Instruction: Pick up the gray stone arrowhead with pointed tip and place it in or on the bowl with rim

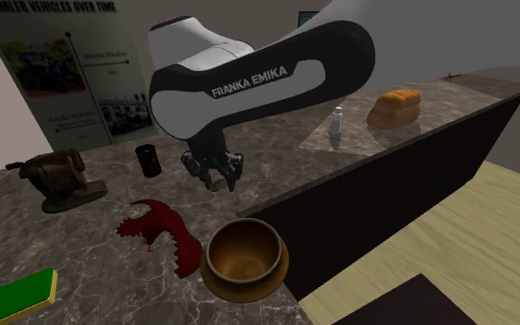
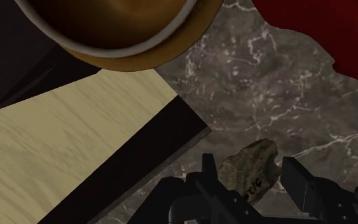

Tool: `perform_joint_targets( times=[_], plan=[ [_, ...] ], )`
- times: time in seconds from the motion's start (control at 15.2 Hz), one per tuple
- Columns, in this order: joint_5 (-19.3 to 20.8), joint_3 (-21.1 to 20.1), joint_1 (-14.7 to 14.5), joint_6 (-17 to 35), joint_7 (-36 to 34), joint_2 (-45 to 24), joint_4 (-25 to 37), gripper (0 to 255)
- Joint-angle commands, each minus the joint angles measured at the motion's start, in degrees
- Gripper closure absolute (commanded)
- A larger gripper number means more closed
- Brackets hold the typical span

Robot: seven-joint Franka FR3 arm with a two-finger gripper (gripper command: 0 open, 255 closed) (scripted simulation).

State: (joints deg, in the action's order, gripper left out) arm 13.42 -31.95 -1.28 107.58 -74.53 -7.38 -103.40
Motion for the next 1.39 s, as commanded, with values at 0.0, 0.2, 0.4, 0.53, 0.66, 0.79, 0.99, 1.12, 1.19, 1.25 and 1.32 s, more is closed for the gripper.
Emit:
perform_joint_targets(
  times=[0.0,0.2,0.4,0.53,0.66,0.79,0.99,1.12,1.19,1.25,1.32],
  plan=[
    [-0.27,-0.07,-0.02,-1.58,0.35,0.29,1.35,255],
    [-0.57,-0.13,-0.05,-3.75,0.80,0.59,3.32,255],
    [-0.77,-0.20,-0.11,-5.97,1.20,0.75,5.43,255],
    [-0.85,-0.24,-0.17,-7.48,1.44,0.79,6.92,255],
    [-0.89,-0.29,-0.25,-9.00,1.66,0.76,8.48,255],
    [-0.89,-0.34,-0.34,-10.55,1.85,0.67,10.12,255],
    [-3.31,-0.73,-0.11,-9.96,1.81,5.22,5.69,255],
    [-5.75,-0.98,-0.19,-9.29,1.80,9.67,1.28,255],
    [-6.95,-1.05,-0.36,-9.08,1.81,11.85,-0.77,255],
    [-8.14,-1.09,-0.62,-8.94,1.81,14.01,-2.72,255],
    [-9.30,-1.09,-0.96,-8.88,1.80,16.12,-4.58,255]
  ],
)
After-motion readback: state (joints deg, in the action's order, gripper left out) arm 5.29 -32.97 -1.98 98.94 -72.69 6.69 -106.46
